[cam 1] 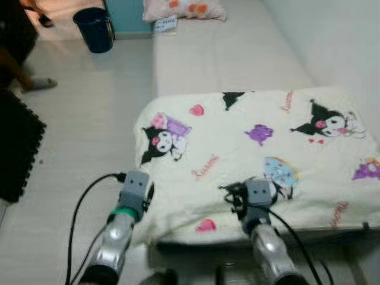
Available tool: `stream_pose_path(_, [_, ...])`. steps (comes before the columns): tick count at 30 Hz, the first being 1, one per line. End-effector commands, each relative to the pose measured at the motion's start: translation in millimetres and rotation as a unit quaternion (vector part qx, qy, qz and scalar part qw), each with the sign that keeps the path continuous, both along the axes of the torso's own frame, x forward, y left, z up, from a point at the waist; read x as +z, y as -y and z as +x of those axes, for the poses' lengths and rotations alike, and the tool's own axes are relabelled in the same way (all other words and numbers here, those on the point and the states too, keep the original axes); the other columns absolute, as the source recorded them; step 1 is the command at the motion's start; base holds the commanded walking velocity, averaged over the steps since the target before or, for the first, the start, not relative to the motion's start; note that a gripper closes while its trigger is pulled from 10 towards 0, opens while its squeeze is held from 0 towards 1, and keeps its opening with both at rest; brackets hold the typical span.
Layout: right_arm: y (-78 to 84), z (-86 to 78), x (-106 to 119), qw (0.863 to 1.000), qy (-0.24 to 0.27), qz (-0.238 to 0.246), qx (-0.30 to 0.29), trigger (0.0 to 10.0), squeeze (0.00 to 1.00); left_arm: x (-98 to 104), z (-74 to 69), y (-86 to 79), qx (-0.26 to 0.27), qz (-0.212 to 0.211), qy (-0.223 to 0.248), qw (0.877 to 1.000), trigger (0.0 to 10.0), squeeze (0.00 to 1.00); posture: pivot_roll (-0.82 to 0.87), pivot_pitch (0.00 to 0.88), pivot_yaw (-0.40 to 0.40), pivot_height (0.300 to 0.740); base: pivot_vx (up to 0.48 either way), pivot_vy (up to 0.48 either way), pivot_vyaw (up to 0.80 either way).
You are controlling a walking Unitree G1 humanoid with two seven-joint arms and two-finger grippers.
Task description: Clean up the room
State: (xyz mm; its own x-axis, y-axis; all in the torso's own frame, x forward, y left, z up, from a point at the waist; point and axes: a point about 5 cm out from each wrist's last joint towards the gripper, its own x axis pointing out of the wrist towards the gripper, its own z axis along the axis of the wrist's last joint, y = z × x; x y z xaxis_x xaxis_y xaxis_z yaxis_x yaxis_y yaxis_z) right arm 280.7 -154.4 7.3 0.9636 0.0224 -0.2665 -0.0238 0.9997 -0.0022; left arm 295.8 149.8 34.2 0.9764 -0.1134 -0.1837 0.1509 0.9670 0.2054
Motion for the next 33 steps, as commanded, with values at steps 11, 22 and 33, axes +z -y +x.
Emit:
stream_pose_path(11, [-10.6,-7.9,-9.3,1.000,-0.018,0.013,0.008,10.0,0.00,-8.1,-8.7,-10.7,0.009,0.005,-0.015,1.000,10.0,0.00,0.02,0.112,0.016,0.740,0.000,0.480,0.00])
stream_pose_path(22, [-13.5,-7.8,-9.5,1.000,-0.017,0.014,0.013,10.0,0.00,-7.7,-9.2,-12.5,0.009,0.007,-0.014,1.000,10.0,0.00,0.03,0.107,0.014,0.740,0.000,0.480,0.00])
stream_pose_path(33, [-15.9,-5.1,-7.7,1.000,-0.015,0.017,0.013,10.0,0.00,-2.7,-6.5,-14.7,0.001,0.020,-0.008,1.000,10.0,0.00,0.03,0.117,0.017,0.740,0.000,0.087,0.00])
